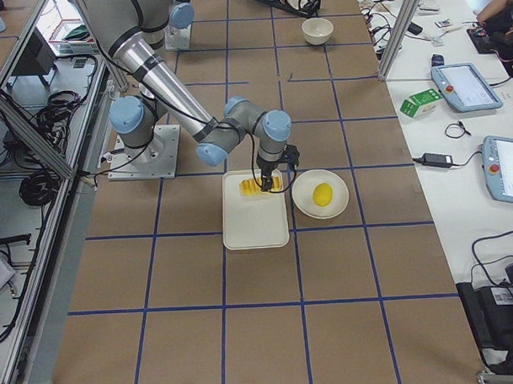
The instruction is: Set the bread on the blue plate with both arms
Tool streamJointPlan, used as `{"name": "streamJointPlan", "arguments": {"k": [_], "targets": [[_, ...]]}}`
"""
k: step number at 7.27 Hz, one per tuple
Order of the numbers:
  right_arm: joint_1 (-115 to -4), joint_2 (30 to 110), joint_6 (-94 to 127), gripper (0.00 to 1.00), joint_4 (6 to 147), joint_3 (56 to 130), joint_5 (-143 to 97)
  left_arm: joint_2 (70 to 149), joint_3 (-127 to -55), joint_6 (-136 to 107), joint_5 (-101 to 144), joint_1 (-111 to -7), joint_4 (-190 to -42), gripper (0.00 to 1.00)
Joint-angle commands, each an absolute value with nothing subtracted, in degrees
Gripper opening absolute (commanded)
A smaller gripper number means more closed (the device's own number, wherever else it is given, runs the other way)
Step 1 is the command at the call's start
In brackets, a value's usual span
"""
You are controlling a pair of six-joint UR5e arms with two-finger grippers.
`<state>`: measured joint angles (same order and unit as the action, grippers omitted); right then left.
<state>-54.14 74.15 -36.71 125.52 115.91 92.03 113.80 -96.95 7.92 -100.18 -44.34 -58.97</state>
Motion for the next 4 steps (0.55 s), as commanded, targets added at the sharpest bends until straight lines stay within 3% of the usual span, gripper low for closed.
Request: {"name": "streamJointPlan", "arguments": {"k": [1,2,3,4], "targets": [[-54.1,73.3,-34.6,0.87,126.0,116.0,92.0,113.9,-95.8,8.3,-100.1,-44.6,-59.0,0.00],[-54.1,73.3,-34.3,0.42,125.9,116.0,92.1,114.1,-95.8,8.7,-99.9,-44.6,-59.1,0.00],[-54.1,73.5,-34.4,0.16,125.5,116.0,92.0,114.3,-95.8,8.7,-99.4,-44.6,-59.0,0.00],[-54.1,73.8,-34.3,0.00,125.0,116.0,92.1,114.3,-95.7,8.7,-99.4,-44.7,-59.0,0.00]]}}
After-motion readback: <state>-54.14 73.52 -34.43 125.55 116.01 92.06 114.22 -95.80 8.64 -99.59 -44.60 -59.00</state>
